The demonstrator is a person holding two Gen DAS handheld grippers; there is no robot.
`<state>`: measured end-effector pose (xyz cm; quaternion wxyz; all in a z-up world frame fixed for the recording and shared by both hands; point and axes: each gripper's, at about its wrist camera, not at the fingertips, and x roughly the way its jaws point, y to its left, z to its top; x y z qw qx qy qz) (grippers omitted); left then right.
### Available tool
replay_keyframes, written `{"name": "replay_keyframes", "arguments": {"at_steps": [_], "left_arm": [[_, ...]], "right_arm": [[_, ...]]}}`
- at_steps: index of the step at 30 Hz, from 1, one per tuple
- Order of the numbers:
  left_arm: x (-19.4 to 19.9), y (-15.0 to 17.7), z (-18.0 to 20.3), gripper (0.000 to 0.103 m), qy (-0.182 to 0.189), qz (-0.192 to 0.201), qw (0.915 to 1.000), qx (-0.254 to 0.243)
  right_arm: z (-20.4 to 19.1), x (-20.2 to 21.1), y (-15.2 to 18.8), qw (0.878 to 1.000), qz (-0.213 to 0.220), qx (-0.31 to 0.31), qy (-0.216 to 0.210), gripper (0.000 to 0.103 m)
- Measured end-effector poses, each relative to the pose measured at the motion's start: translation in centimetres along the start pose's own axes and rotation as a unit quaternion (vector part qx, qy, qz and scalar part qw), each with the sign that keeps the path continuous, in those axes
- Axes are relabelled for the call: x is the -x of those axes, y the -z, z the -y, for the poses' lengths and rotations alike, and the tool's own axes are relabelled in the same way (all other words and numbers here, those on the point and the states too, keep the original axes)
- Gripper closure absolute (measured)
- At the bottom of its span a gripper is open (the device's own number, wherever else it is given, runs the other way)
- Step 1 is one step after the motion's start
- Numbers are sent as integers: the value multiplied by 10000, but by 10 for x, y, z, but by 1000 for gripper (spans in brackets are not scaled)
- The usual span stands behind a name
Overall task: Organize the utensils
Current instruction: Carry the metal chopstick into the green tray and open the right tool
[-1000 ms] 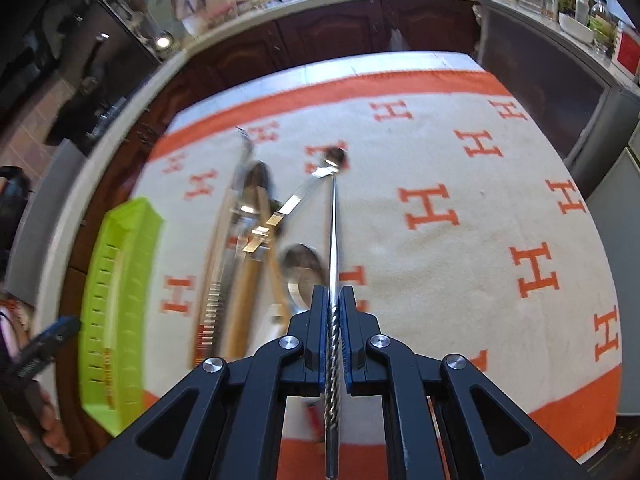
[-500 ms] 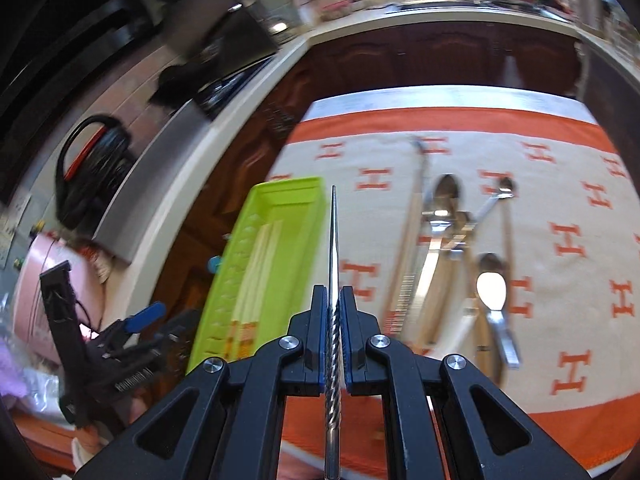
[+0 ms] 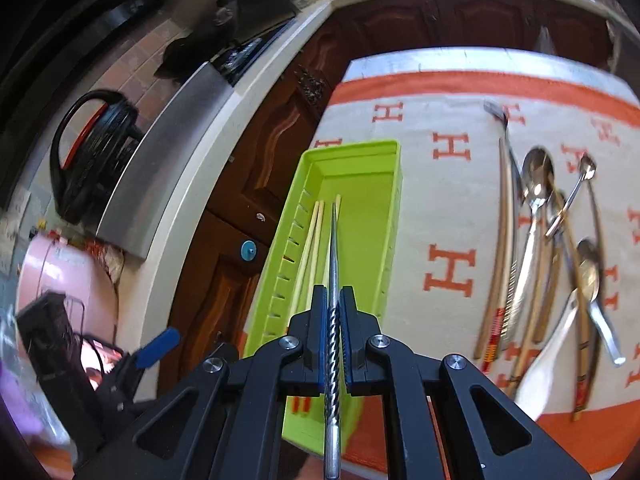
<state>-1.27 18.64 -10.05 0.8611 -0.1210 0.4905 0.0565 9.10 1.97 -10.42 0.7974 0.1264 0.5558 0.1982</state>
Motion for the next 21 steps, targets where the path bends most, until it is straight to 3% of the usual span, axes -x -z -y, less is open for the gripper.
{"name": "replay_keyframes", "arguments": {"at_steps": [9, 12, 15, 21], "left_arm": [[-8, 1, -1, 1, -229, -114, 9997, 33], [-6, 2, 0, 1, -264, -33, 9996, 25], [-6, 2, -1, 1, -190, -13, 9998, 93], [-2, 4, -9, 1, 177, 139, 9990, 395]], "right_arm": [[-5, -39, 7, 9988, -479, -23, -96, 95], [-2, -39, 11, 9985, -537, -53, -123, 84], [1, -34, 15, 9988, -468, -41, -115, 78], [10, -19, 21, 9994, -347, -69, -52, 77]]}}
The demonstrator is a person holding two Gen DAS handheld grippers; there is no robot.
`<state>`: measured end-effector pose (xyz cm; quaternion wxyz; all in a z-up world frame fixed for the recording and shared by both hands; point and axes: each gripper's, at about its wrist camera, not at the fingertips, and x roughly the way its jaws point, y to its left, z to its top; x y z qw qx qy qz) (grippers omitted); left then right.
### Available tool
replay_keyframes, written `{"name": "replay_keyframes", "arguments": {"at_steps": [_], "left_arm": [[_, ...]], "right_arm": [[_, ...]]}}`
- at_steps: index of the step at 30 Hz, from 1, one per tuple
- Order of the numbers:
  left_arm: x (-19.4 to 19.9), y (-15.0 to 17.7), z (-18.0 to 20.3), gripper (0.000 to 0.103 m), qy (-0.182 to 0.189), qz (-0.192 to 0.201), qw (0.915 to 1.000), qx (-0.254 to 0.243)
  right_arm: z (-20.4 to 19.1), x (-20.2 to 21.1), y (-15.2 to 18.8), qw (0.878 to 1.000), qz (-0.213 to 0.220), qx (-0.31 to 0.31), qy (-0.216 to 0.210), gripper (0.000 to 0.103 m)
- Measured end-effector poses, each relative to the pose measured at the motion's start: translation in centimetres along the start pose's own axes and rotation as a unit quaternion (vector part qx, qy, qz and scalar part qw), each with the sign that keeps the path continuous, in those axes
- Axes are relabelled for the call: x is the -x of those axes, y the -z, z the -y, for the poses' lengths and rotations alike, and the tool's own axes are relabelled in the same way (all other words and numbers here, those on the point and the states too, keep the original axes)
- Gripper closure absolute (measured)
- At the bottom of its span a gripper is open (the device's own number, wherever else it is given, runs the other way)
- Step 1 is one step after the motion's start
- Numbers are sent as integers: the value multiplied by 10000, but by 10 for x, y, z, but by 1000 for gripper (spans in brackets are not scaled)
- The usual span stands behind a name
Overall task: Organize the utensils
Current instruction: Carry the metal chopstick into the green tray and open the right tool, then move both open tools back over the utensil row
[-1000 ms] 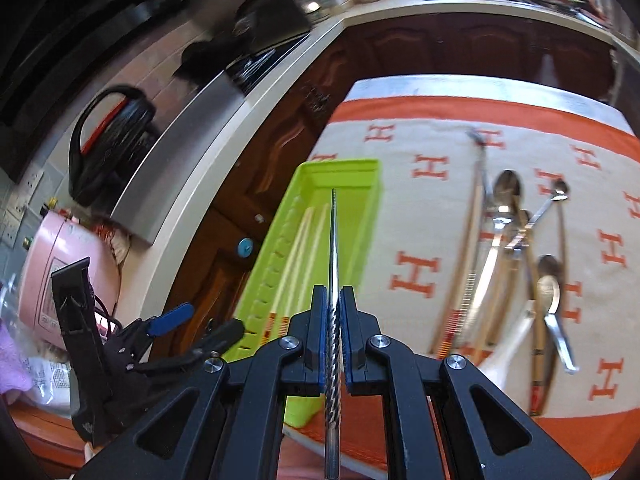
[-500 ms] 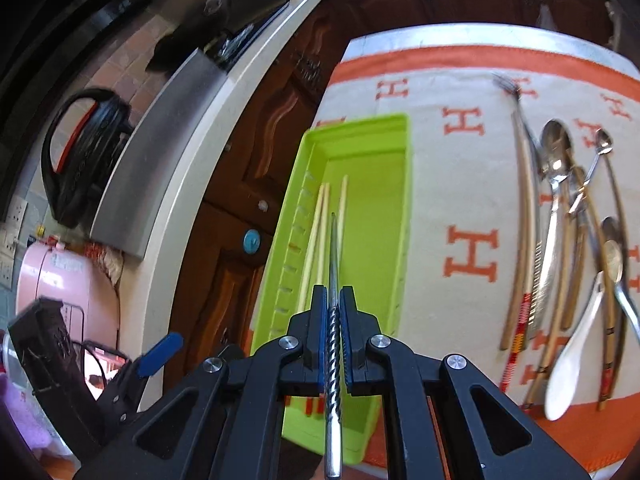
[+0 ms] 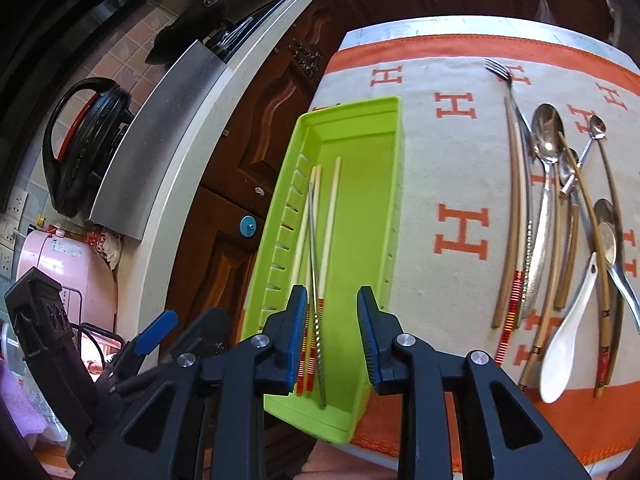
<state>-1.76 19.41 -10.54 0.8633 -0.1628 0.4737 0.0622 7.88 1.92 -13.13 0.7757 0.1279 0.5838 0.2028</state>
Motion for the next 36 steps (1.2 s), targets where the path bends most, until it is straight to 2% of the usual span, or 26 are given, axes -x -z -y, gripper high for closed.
{"name": "replay_keyframes", "arguments": {"at_steps": [6, 12, 18, 29, 36], "left_arm": [[-1, 2, 10, 1, 26, -108, 9998, -183], [-1, 5, 23, 1, -50, -157, 9991, -391], [0, 5, 31, 1, -72, -154, 9985, -515], [-2, 1, 60, 1, -133, -188, 9967, -774], [-4, -7, 91, 1, 5, -185, 9950, -978]], "right_arm": [[10, 13, 6, 9999, 94, 7, 69, 77], [17, 27, 11, 9996, 253, 37, 149, 69], [30, 42, 13, 9991, 381, -22, 173, 69], [76, 61, 5, 9971, 603, -418, 222, 68], [111, 79, -4, 9939, 853, -609, 356, 68]]}}
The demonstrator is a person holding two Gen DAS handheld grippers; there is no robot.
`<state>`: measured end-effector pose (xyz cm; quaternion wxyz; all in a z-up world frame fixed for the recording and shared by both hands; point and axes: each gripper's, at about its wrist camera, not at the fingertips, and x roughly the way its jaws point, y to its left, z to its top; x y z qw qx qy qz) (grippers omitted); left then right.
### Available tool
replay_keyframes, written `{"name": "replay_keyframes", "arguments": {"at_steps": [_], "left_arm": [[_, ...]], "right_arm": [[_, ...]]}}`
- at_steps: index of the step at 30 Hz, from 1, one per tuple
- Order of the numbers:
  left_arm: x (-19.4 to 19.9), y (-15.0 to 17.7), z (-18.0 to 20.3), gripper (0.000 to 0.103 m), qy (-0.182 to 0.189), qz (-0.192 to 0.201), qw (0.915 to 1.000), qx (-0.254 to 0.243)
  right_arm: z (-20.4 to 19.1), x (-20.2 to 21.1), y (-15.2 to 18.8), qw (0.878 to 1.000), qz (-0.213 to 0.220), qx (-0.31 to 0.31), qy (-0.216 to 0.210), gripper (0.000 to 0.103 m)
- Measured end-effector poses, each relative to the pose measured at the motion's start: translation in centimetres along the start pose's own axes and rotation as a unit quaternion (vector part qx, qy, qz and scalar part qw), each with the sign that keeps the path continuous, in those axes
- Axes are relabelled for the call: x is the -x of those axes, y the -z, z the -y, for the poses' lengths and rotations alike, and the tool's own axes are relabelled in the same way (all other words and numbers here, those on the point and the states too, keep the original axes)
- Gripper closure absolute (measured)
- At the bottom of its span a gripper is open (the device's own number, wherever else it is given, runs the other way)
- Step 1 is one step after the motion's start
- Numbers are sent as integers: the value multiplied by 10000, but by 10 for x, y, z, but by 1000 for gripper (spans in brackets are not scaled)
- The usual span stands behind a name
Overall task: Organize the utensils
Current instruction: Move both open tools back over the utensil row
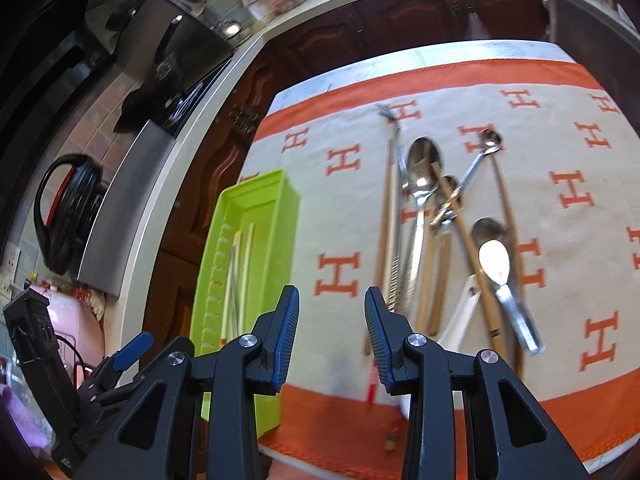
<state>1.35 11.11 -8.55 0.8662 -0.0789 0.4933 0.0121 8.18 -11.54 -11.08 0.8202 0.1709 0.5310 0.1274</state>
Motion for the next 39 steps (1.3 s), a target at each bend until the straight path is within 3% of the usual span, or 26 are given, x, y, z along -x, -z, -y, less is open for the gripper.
{"name": "replay_keyframes", "arguments": {"at_steps": [12, 27, 34, 39], "left_arm": [[-22, -34, 59, 1, 136, -84, 9993, -327], [-60, -43, 104, 2, 186, -394, 9970, -644], [-90, -44, 111, 20, 451, -712, 9937, -734], [-114, -44, 119, 44, 634, -1033, 9894, -798]], "right_arm": [[64, 16, -24, 9985, 309, -232, 399, 68], [110, 11, -34, 9966, 357, -328, 673, 68], [128, 3, -35, 9955, 309, -442, 777, 68], [139, -2, -35, 9948, 273, -523, 830, 68]]}}
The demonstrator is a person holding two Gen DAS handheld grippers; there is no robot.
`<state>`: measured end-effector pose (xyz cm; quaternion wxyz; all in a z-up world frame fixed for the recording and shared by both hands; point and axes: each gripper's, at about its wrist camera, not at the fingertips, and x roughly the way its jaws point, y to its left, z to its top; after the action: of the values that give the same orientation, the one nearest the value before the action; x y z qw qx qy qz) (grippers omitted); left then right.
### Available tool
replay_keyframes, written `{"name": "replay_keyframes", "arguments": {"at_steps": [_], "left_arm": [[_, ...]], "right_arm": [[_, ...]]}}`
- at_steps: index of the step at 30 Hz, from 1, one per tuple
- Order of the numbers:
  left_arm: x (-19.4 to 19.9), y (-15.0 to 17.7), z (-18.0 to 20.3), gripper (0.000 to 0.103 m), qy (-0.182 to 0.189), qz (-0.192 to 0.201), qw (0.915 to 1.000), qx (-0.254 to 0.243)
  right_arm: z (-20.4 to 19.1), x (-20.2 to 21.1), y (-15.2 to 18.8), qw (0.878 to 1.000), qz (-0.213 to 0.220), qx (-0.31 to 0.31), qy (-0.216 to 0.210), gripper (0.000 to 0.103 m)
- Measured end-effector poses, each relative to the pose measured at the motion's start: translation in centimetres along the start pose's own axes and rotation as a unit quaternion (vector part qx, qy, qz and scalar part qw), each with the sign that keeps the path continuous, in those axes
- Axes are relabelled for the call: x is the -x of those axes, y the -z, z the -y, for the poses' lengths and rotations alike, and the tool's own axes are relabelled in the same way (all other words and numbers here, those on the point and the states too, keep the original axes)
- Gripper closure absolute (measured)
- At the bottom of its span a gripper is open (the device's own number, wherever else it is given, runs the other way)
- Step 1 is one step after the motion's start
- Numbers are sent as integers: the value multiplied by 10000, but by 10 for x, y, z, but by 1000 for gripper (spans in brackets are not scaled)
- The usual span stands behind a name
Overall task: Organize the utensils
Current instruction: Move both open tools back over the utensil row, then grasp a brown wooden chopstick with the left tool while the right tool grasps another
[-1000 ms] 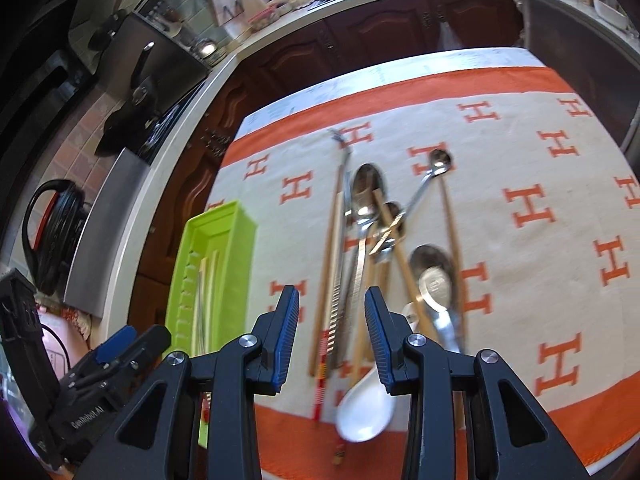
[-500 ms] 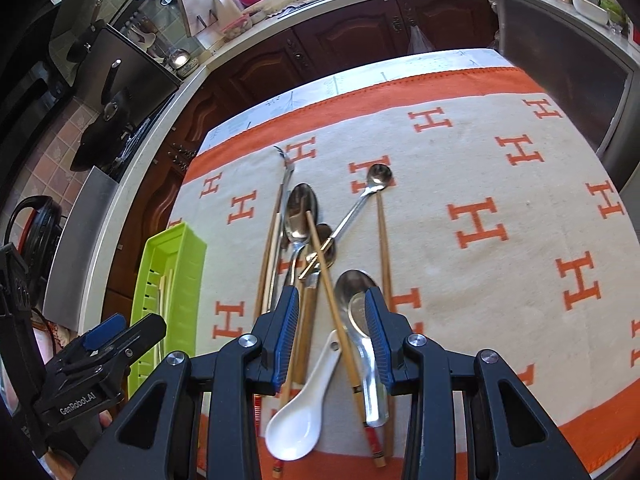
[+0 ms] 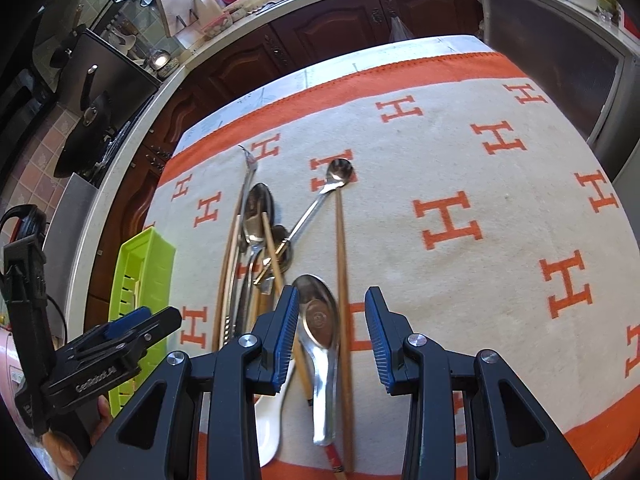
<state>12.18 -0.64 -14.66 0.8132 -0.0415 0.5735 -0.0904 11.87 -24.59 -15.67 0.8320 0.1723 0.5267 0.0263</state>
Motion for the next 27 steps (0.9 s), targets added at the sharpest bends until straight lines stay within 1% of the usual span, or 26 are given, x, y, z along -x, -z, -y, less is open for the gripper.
{"name": "replay_keyframes", "arguments": {"at_steps": [4, 6, 9, 11, 12, 16, 23, 27], "left_arm": [[-14, -2, 12, 56, -12, -104, 9997, -219], [-21, -3, 15, 69, -37, -173, 9995, -270], [-32, -3, 16, 79, -67, -312, 9991, -275], [-38, -1, 15, 80, -137, -388, 9988, -263], [-40, -1, 14, 80, -88, -395, 9989, -235], [-43, -2, 15, 80, -141, -352, 9990, -237], [-51, -10, 29, 80, -521, -231, 9973, -452], [-57, -17, 35, 80, -612, -109, 9968, -495]], "right_arm": [[8, -7, -2, 10000, -42, -64, 25, 68], [10, -10, -3, 9999, -61, -102, 27, 68], [13, -14, -3, 9999, -84, -123, 34, 68], [15, -15, -3, 9999, -92, -140, 36, 68], [15, -16, -3, 9998, -96, -144, 41, 68], [18, -21, -3, 9998, -118, -149, 63, 68], [22, -28, -5, 9997, -166, -180, 95, 68], [24, -29, -4, 9996, -173, -187, 122, 68]]}}
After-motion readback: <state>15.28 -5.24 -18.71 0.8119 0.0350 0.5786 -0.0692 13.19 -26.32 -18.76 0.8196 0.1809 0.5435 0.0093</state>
